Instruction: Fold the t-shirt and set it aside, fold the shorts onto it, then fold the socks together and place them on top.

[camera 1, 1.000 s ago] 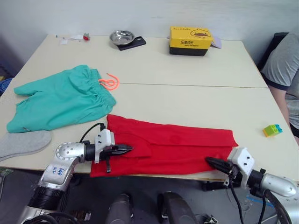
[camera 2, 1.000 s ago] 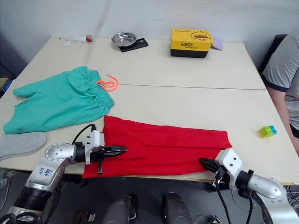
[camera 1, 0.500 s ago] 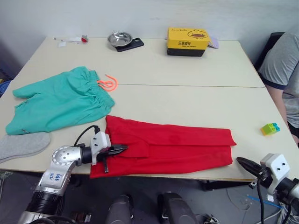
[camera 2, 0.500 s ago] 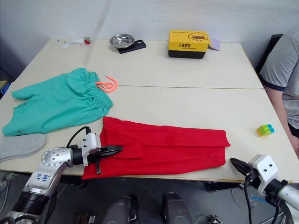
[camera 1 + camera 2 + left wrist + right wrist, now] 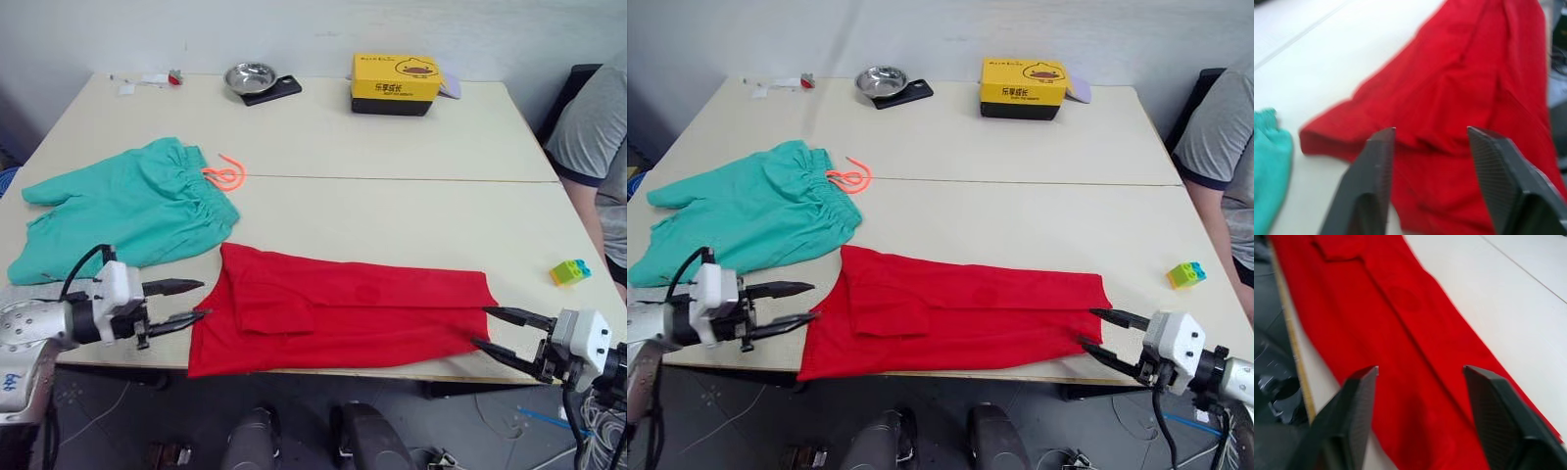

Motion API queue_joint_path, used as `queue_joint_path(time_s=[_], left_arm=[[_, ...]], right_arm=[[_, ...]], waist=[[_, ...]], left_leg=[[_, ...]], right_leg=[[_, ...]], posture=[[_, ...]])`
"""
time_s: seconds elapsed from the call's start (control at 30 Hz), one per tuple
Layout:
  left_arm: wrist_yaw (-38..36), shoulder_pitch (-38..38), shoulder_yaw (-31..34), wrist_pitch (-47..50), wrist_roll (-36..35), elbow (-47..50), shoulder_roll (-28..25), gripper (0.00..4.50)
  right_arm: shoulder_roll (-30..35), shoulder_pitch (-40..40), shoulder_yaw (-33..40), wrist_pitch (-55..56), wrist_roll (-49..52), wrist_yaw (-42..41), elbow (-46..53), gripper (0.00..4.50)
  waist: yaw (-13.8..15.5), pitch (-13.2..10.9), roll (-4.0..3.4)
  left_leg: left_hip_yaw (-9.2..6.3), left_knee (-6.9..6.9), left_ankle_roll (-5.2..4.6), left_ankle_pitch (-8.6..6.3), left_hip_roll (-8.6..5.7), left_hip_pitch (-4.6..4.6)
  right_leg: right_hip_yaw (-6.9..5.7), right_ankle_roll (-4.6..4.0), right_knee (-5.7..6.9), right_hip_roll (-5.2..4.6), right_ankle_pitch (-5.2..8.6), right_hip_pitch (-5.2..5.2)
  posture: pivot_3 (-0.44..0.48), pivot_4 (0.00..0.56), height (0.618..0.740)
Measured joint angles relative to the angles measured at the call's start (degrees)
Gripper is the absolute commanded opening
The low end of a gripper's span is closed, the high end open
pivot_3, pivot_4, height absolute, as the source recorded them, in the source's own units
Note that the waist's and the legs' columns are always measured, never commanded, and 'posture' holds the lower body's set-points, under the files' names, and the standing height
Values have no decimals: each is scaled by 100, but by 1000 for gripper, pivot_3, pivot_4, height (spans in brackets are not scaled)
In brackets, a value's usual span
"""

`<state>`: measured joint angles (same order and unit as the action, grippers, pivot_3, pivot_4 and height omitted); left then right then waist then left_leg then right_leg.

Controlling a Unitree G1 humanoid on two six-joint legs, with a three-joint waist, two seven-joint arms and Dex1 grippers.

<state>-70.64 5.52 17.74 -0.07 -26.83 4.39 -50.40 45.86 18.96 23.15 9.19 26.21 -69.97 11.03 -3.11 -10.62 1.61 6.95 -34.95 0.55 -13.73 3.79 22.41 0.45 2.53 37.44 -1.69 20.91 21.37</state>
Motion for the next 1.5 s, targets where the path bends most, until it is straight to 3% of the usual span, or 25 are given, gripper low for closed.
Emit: queue_joint_path(time_s=[0.07, 0.1, 0.23, 0.43, 0.67, 0.8, 1.07, 1.17, 1.5], left_arm=[[-119, 99, 7, -383, 160, -303, 1, 4271], [-142, 127, 12, -536, 238, -404, 1, 4458], [-116, 106, 1, -758, 358, -541, 49, 4458], [253, -517, -275, -370, 332, -488, 342, 4458], [287, -1043, -426, 523, -139, -355, 479, 4458], [161, -1214, -519, 1010, -546, 5, 506, 4458], [147, -1277, -572, 1304, -669, 212, 555, 4458], [165, -1184, -543, 1399, -697, 233, 555, 4500], [216, -979, -414, 1349, -681, 190, 546, 4500]], right_arm=[[23, 15, -57, 69, -118, -91, -3, 4493], [37, 9, -57, 76, -181, -81, -8, 4500], [39, -39, -56, -179, -269, 174, -39, 4500], [19, -167, -53, -1299, 171, 664, 257, 4500], [404, -1504, -190, -3394, 396, 1779, -175, 4500], [789, -2483, -739, -4010, 89, 1767, -1042, 4500], [791, -3959, -1889, -4734, -415, 1429, -2320, 4500], [896, -4307, -2161, -4866, -594, 1152, -2560, 3869], [1016, -4900, -2853, -5077, -900, 189, -2847, 318]], waist=[[8, -1, 2], [17, -1, 2], [29, -1, 2], [48, -1, 4], [-27, -2, 1], [-10, -2, 2], [-25, -6, -4], [-32, -6, -4], [-24, -7, -5]], left_leg=[[-1, 0, 7, -5, 1, 1], [-2, 0, 21, -13, 0, 1], [-3, 0, 23, -20, -2, 2], [-4, 0, -3, -6, 0, 3], [3, -4, -3, -4, -1, 3], [3, -7, -1, -4, 0, 3], [9, -11, 1, -4, 1, 10], [9, -13, 1, -4, 3, 9], [9, -14, 3, -4, 2, 9]], right_leg=[[-1, -5, 0, -1, 2, 2], [-2, -9, 0, -4, 4, 2], [-4, -16, 0, -13, 7, 2], [-6, -17, 6, -9, 8, 5], [-2, -14, 18, -6, 7, 12], [-1, -13, 18, 1, 7, 12], [4, -8, 18, 7, 9, 19], [4, -8, 20, 8, 9, 18], [3, -8, 21, 4, 9, 19]], posture=[[0, 150, 740], [0, 150, 740], [0, 150, 740], [0, 150, 740], [0, 150, 740], [0, 150, 740], [0, 150, 740], [0, 150, 740], [0, 150, 740]])
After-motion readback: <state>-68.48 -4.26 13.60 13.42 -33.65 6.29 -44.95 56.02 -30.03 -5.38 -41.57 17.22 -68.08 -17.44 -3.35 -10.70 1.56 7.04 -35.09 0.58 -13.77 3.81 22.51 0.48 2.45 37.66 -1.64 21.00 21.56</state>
